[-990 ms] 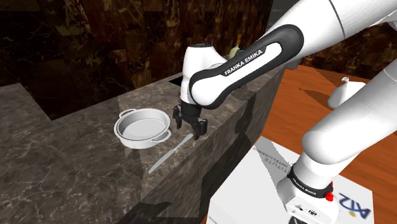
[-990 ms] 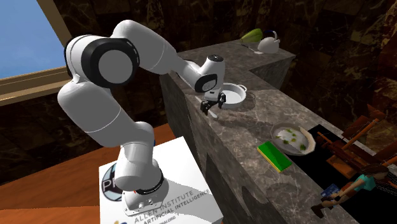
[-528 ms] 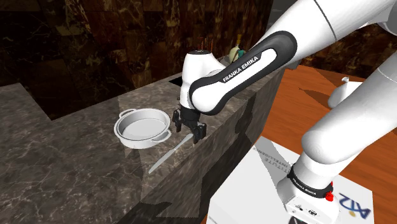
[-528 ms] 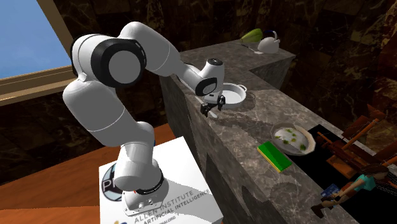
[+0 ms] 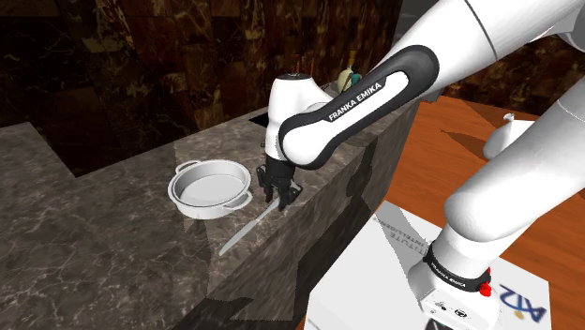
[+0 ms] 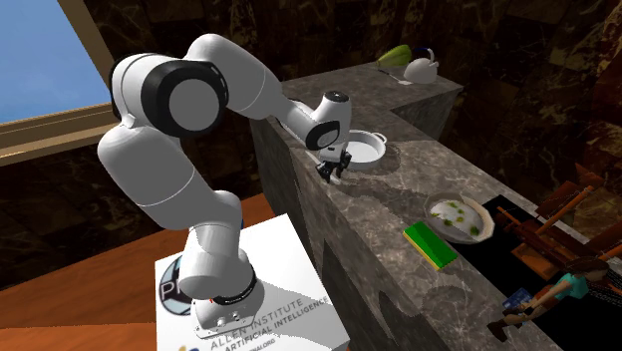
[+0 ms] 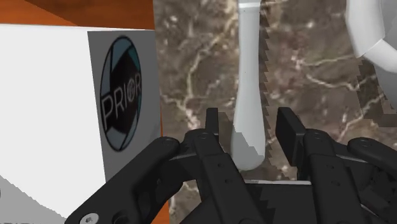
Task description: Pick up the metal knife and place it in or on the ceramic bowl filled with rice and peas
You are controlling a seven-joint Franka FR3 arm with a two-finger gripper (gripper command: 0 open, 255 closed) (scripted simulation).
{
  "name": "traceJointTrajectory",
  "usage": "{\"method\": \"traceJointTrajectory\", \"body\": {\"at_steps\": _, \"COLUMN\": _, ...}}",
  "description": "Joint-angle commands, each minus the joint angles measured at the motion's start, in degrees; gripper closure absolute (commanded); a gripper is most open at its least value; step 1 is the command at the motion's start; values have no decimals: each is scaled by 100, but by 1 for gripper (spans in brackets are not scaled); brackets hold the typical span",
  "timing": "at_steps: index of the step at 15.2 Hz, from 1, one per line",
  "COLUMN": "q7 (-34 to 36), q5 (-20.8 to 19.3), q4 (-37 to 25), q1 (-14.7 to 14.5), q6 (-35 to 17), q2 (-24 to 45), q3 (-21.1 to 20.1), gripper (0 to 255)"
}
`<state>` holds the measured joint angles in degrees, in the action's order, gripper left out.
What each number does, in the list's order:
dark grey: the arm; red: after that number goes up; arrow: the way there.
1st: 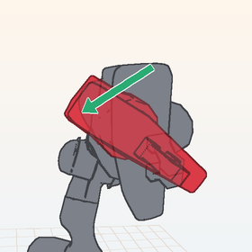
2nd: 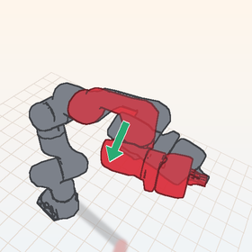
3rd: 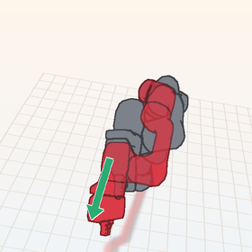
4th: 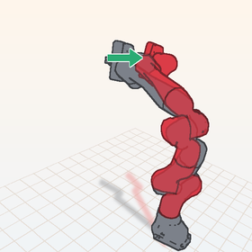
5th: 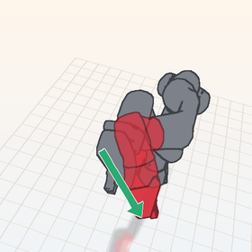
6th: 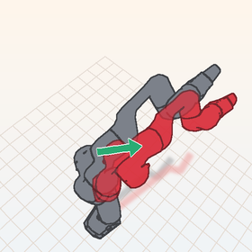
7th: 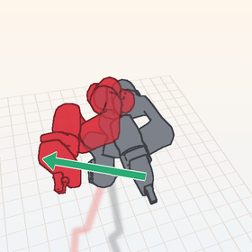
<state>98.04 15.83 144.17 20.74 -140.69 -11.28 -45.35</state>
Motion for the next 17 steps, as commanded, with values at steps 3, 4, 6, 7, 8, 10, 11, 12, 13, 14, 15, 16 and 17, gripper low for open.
{"method": "traceJointTrajectory", "body": {"at_steps": 3, "q7": -4, "q5": 6, "q4": 18, "q1": 4, "q6": -47, "q2": 19, "q3": 3, "gripper": 255}}
{"method": "traceJointTrajectory", "body": {"at_steps": 4, "q7": -6, "q5": 8, "q4": 17, "q1": 3, "q6": -42, "q2": 15, "q3": 5, "gripper": 255}}
{"method": "traceJointTrajectory", "body": {"at_steps": 6, "q7": -30, "q5": 43, "q4": -24, "q1": -11, "q6": 54, "q2": -49, "q3": 30, "gripper": 255}}
{"method": "traceJointTrajectory", "body": {"at_steps": 7, "q7": -62, "q5": 87, "q4": -56, "q1": -30, "q6": 151, "q2": -123, "q3": 61, "gripper": 255}}
{"method": "traceJointTrajectory", "body": {"at_steps": 8, "q7": -91, "q5": 126, "q4": -88, "q1": -48, "q6": 247, "q2": -194, "q3": 92, "gripper": 255}}
{"method": "traceJointTrajectory", "body": {"at_steps": 10, "q7": -140, "q5": 192, "q4": -157, "q1": -82, "q6": 437, "q2": -330, "q3": 154, "gripper": 255}}
{"method": "traceJointTrajectory", "body": {"at_steps": 11, "q7": -161, "q5": 219, "q4": -193, "q1": -97, "q6": 531, "q2": -395, "q3": 185, "gripper": 255}}
{"method": "traceJointTrajectory", "body": {"at_steps": 12, "q7": -179, "q5": 244, "q4": -230, "q1": -111, "q6": 625, "q2": -457, "q3": 216, "gripper": 255}}
{"method": "traceJointTrajectory", "body": {"at_steps": 13, "q7": -196, "q5": 265, "q4": -268, "q1": -124, "q6": 718, "q2": -516, "q3": 246, "gripper": 255}}
{"method": "traceJointTrajectory", "body": {"at_steps": 14, "q7": -212, "q5": 284, "q4": -307, "q1": -137, "q6": 810, "q2": -574, "q3": 276, "gripper": 255}}
{"method": "traceJointTrajectory", "body": {"at_steps": 15, "q7": -225, "q5": 300, "q4": -348, "q1": -147, "q6": 902, "q2": -629, "q3": 306, "gripper": 255}}
{"method": "traceJointTrajectory", "body": {"at_steps": 16, "q7": -238, "q5": 315, "q4": -389, "q1": -157, "q6": 993, "q2": -683, "q3": 335, "gripper": 255}}
{"method": "traceJointTrajectory", "body": {"at_steps": 17, "q7": -248, "q5": 327, "q4": -432, "q1": -167, "q6": 1083, "q2": -734, "q3": 363, "gripper": 255}}
